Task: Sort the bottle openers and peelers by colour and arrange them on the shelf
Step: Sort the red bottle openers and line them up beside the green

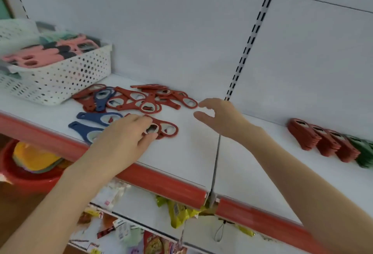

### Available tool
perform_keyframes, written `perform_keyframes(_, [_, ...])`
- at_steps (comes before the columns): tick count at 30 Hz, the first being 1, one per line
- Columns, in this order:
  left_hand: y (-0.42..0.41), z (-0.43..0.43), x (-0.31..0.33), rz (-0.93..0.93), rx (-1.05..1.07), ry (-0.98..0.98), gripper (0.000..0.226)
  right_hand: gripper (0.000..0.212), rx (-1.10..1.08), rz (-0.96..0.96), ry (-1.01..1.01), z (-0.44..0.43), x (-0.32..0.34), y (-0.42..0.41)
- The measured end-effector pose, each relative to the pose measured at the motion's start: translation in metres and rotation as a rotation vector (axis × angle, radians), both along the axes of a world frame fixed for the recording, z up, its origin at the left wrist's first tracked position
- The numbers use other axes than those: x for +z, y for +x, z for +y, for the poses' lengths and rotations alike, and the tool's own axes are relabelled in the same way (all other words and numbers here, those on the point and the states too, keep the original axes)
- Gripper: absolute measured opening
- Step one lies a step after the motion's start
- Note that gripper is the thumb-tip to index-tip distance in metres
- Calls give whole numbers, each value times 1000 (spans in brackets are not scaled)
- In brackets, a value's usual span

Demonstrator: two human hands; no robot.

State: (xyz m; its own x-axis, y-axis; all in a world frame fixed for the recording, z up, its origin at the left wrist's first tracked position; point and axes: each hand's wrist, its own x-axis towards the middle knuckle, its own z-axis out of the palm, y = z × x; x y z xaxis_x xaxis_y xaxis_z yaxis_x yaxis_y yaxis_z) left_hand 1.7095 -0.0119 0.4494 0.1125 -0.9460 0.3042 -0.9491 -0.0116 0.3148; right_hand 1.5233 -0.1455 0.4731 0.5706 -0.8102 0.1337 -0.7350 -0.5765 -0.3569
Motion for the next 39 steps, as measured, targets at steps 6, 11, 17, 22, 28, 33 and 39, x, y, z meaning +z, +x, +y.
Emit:
perform_keyframes(6, [64,2,-3,87,-9,33,43,56,91,202,225,17,-12,66])
perform_keyframes(11, [97,-13,-8,131,-121,3,40,46,-69,117,261,21,-14,80])
perform_keyframes(17, [120,-32,-6,215,-301,-70,40,10,-309,-220,161,26,-10,71])
perform_keyframes(22, [112,-47,10,389,-446,-61,68,6,-276,-412,146,49,15,82])
perform_keyframes(28, [103,-50,18,429,-586,70,40,11,-172,-549,250,58,17,114])
perform_keyframes(33, [124,-53,5,692,-416,39,7,47,-244,-12,237,49,-17,107])
perform_keyframes(39, [123,-61,3,733,-285,-61,6,11,-203,-165,68,50,-19,98])
